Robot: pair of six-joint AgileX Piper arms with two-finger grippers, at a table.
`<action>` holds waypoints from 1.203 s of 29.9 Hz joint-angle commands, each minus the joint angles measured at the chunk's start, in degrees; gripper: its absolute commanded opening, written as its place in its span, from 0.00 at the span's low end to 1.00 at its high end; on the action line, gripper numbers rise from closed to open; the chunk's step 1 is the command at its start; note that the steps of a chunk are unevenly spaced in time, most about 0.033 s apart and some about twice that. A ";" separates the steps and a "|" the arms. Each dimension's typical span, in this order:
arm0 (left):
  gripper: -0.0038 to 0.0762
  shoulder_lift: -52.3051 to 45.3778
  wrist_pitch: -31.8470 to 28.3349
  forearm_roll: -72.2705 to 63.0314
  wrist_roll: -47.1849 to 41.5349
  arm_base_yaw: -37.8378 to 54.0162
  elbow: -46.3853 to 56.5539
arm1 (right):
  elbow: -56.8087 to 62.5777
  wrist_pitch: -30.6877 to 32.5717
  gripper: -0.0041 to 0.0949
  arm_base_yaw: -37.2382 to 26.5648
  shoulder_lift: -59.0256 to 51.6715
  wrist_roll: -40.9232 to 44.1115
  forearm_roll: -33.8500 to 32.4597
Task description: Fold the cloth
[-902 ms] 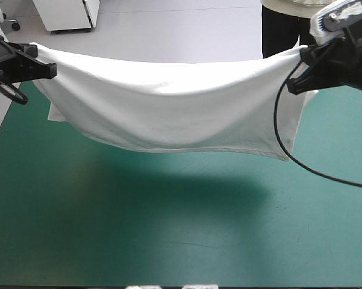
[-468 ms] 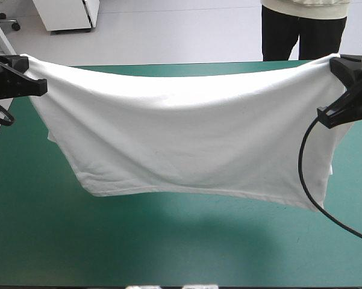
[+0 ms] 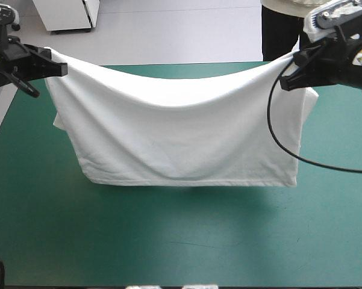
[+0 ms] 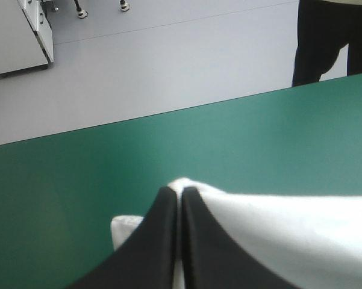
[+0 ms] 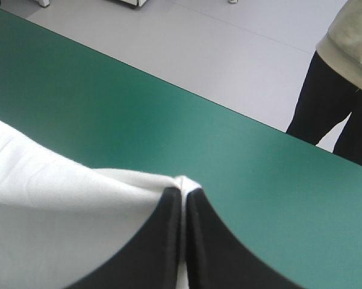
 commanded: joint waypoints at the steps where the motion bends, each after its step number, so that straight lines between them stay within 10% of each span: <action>1: 0.04 2.55 -11.96 -1.78 -0.42 -0.01 -1.24 | -1.11 -10.41 0.02 -0.04 3.45 -0.11 0.49; 12: 0.04 12.67 -33.69 -3.44 -0.31 -0.01 -1.38 | -1.89 -30.69 0.02 -0.04 15.18 -0.46 -0.02; 21: 0.04 17.03 -19.47 -7.00 2.30 -0.01 4.47 | 5.55 -24.83 0.02 -0.04 20.90 -2.43 0.71; 36: 0.04 4.64 -24.38 -3.00 13.17 -0.01 42.14 | 39.88 -19.53 0.02 -9.42 4.97 -15.33 17.15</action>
